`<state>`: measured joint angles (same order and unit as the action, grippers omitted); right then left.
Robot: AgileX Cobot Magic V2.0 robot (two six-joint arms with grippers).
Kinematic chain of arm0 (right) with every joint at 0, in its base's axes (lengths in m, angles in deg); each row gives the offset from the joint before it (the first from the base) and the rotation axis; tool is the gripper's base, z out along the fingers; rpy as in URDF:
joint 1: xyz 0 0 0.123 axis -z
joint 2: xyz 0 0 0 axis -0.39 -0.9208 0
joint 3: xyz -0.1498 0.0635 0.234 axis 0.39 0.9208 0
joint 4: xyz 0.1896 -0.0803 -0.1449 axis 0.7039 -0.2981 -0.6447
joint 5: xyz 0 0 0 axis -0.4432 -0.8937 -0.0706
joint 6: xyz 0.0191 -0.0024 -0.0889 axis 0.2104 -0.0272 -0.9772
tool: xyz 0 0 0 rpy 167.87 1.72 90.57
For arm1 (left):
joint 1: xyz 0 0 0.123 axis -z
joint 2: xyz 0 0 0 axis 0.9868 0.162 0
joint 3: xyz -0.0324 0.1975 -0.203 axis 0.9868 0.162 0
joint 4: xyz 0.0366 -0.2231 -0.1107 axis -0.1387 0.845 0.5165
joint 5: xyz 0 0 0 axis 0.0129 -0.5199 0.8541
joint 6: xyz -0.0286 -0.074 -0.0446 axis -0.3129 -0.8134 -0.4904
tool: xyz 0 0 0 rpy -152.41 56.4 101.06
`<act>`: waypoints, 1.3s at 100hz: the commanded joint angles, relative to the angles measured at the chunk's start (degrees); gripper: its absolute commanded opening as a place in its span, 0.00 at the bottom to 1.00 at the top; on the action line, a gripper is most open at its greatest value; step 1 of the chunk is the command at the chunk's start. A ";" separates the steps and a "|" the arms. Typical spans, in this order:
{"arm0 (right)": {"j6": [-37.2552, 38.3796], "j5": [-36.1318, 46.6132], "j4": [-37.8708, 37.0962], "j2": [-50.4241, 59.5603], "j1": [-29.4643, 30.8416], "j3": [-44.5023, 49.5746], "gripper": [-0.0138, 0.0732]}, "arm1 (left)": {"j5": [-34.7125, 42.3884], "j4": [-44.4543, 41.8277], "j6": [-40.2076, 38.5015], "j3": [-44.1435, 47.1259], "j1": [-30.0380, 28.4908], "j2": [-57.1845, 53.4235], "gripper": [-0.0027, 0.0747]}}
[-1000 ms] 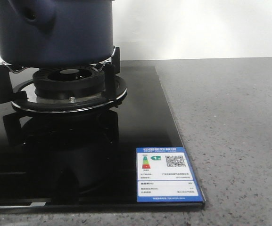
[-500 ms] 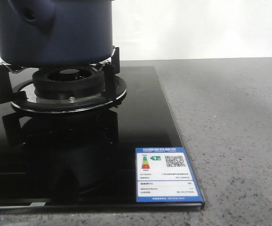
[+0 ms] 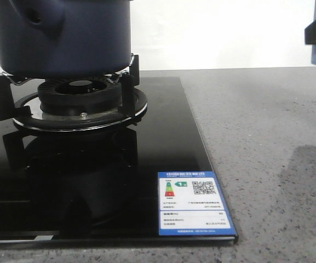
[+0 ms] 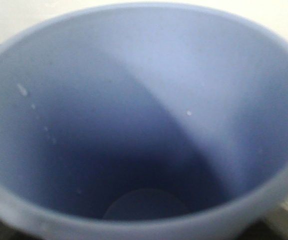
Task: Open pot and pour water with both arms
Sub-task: 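Tilt the cup over the open pot with the right gripper to pour, then carry the cup back and lower it onto the counter with the right gripper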
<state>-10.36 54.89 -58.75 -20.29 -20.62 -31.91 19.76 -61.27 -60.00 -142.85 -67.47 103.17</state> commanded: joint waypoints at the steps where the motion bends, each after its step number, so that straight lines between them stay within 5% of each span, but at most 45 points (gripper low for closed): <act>1: -3.52 10.72 -0.09 -1.96 2.32 -1.37 0.52 | 5.69 0.13 -0.09 -2.09 -0.21 -1.00 0.51; 54: -9.32 25.46 0.27 -16.22 7.26 -1.37 0.52 | 5.79 0.13 -0.09 -2.09 -0.21 -1.00 0.52; 130: -10.22 25.51 0.27 -16.74 7.26 -1.37 0.52 | 5.79 0.13 -0.09 -2.09 -0.21 -1.00 0.52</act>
<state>-20.02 77.03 -59.48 -38.43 -13.73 -31.89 19.76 -61.41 -60.00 -142.85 -67.56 103.17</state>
